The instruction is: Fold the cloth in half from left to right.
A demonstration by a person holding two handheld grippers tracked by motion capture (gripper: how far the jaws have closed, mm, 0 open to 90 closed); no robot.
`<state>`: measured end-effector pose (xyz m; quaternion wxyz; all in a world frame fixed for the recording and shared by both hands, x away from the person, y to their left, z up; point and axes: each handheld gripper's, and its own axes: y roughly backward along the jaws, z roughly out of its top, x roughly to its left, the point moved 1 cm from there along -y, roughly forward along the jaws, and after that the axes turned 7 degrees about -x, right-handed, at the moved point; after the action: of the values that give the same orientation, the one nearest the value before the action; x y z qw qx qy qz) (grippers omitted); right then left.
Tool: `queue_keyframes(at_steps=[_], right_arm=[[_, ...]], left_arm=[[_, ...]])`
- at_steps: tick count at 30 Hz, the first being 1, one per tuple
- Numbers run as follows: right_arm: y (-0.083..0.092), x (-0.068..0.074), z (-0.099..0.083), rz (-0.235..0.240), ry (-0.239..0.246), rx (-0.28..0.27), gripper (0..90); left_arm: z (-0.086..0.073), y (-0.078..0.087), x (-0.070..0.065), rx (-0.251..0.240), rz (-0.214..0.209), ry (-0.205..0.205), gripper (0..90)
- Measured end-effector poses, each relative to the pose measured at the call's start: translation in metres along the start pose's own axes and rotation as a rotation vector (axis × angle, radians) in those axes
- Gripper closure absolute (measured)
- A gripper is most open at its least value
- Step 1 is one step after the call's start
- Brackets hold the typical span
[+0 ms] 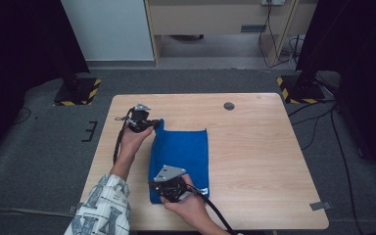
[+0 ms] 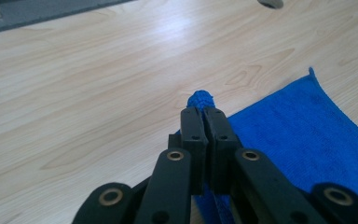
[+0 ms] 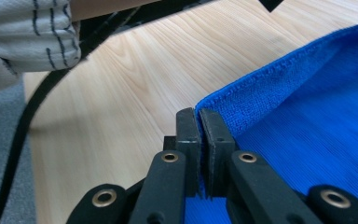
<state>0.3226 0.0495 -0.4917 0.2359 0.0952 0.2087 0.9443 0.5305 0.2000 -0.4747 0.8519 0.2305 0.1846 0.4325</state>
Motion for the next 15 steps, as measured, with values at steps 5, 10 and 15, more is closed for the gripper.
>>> queue_keyframes(at_steps=[5, 10, 15], right_arm=[[0.019, -0.013, -0.014, -0.02, -0.027, 0.007, 87.1], [0.031, -0.019, -0.023, -0.025, -0.028, 0.021, 87.1], [0.04, -0.023, -0.03, -0.035, -0.044, 0.034, 87.1]], left_arm=[[0.003, -0.021, -0.022, 0.004, -0.024, -0.021, 87.3], [0.007, -0.032, -0.039, 0.022, -0.045, -0.046, 87.2], [0.014, -0.037, -0.054, 0.031, -0.058, -0.053, 87.1]])
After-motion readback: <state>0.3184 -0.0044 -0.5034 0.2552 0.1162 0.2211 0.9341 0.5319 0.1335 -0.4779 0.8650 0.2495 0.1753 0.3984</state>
